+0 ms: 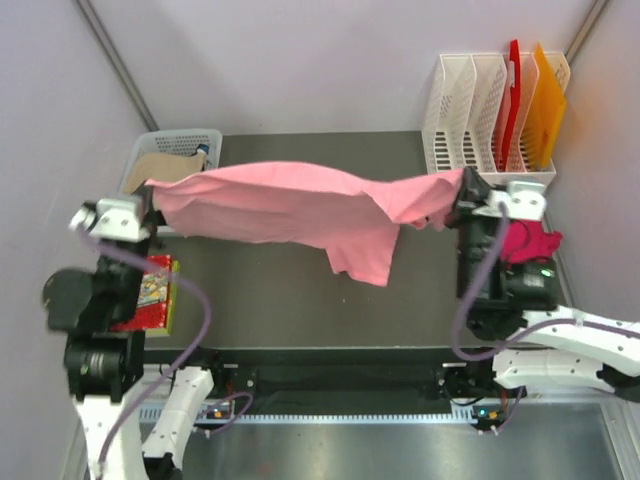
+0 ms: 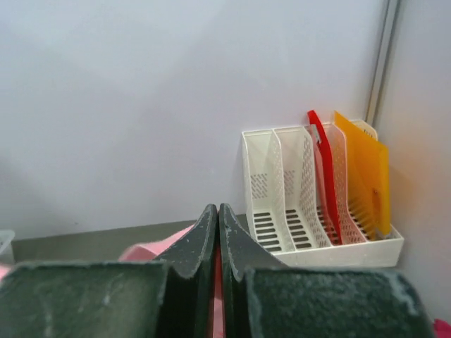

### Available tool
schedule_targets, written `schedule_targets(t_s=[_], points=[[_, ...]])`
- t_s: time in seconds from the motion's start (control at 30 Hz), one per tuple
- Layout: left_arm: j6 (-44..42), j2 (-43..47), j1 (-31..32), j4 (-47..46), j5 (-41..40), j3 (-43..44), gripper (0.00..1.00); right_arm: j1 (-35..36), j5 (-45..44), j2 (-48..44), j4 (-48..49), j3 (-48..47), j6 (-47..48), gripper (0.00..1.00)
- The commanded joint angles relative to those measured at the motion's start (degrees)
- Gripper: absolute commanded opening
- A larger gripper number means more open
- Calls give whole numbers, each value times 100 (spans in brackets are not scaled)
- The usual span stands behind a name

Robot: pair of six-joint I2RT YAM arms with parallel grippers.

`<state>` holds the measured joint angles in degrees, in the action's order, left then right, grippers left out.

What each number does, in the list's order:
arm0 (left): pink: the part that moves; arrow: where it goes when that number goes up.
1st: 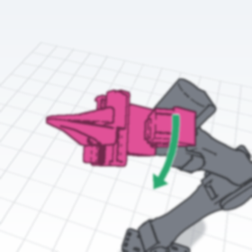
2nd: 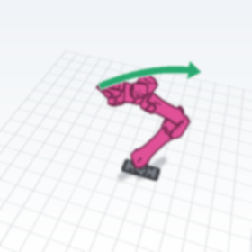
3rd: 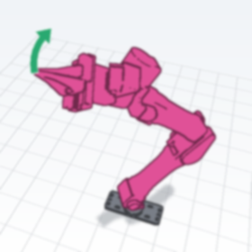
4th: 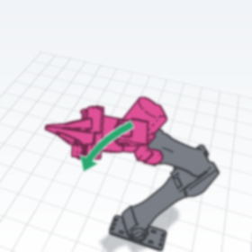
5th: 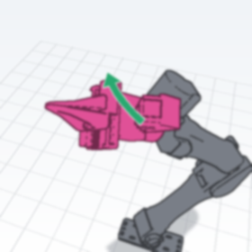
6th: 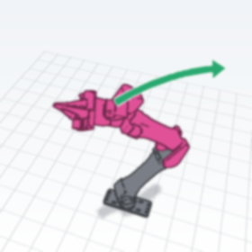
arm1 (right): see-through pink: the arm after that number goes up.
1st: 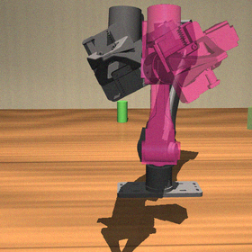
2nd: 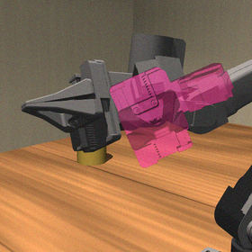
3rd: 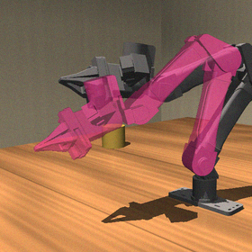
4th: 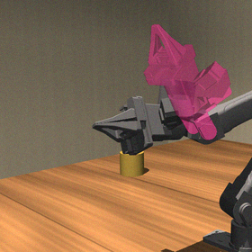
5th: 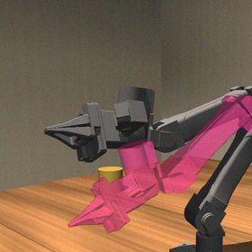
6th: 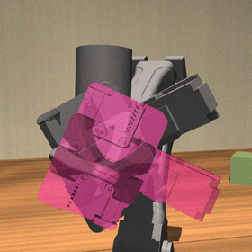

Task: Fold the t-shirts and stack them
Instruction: Flatten out the tshirt

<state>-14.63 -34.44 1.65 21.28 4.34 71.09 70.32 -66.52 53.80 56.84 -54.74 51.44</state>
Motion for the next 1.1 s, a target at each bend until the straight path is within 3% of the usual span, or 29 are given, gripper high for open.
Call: schedule_targets(t_s=[0.0,0.13,0.3,0.67,0.8,1.07], points=[[66,358,-24,1483,225,659,0,1359,-906,76,4100,-106,4303,0],[66,412,-24,1652,6,933,0,1510,-793,472,4133,-677,4796,0],[66,148,-24,1301,-144,871,0,1694,-143,1395,4151,-2223,5612,0],[101,68,-24,1010,-170,1776,0,3399,1914,3494,4265,-5730,8451,0],[145,156,-24,1203,-179,2241,0,4041,2223,3620,4283,-5916,8628,0],[-13,376,-24,1625,-381,2559,0,4042,1793,3576,4318,-6285,8716,0]])
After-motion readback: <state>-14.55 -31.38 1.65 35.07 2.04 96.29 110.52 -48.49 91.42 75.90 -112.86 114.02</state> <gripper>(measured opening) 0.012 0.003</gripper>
